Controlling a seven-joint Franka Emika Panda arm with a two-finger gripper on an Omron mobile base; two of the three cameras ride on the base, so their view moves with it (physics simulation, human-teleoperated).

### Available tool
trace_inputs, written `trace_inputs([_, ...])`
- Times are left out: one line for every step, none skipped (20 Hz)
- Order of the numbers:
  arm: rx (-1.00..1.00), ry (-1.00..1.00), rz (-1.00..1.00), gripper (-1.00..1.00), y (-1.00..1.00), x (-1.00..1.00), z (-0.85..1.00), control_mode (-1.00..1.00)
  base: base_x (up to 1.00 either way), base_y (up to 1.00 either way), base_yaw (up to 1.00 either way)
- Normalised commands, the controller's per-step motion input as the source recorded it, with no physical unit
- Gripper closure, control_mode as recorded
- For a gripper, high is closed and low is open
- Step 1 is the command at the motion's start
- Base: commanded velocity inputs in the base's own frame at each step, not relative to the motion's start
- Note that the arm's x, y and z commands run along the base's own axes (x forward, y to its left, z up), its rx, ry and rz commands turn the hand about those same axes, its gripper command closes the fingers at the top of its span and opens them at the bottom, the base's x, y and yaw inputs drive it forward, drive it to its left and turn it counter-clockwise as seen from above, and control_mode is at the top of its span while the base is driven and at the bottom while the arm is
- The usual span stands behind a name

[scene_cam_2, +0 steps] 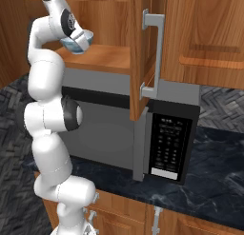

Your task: Take the smaller bowl and place it next to the appetizer plate on the dining counter , and place the larger bowl next to the plate with cooked food.

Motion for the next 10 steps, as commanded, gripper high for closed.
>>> trace_inputs([-0.01,-0.05,-0.07,1.0,0.0,0.39,-0.28,-1.0,0.0,0.0,0.0])
trace_inputs([-0.03,-0.1,-0.07,1.0,0.0,0.23,-0.41,-1.0,0.0,0.0,0.0])
trace_inputs([-0.06,-0.21,-0.09,1.0,0.0,0.0,-0.64,-1.0,0.0,0.0,0.0])
trace_inputs([-0.1,-0.27,-0.11,1.0,0.0,-0.34,-0.78,-1.0,0.0,0.0,0.0])
trace_inputs([-0.08,-0.25,-0.08,1.0,0.0,-0.79,-0.59,-1.0,0.0,0.0,0.0])
trace_inputs([-0.03,-0.18,-0.06,1.0,0.0,-0.92,-0.34,-1.0,0.0,0.0,0.0])
trace_inputs([0.0,-0.11,-0.05,1.0,0.0,-0.98,-0.09,-1.0,0.0,0.0,0.0])
trace_inputs([0.0,-0.07,-0.06,1.0,0.0,-1.0,0.0,-1.0,0.0,0.0,0.0])
trace_inputs([0.0,-0.03,-0.07,1.0,-0.04,-1.0,0.0,-1.0,0.0,0.0,0.0])
trace_inputs([0.0,0.0,-0.09,1.0,-0.22,-1.0,0.0,-1.0,0.0,0.0,0.0])
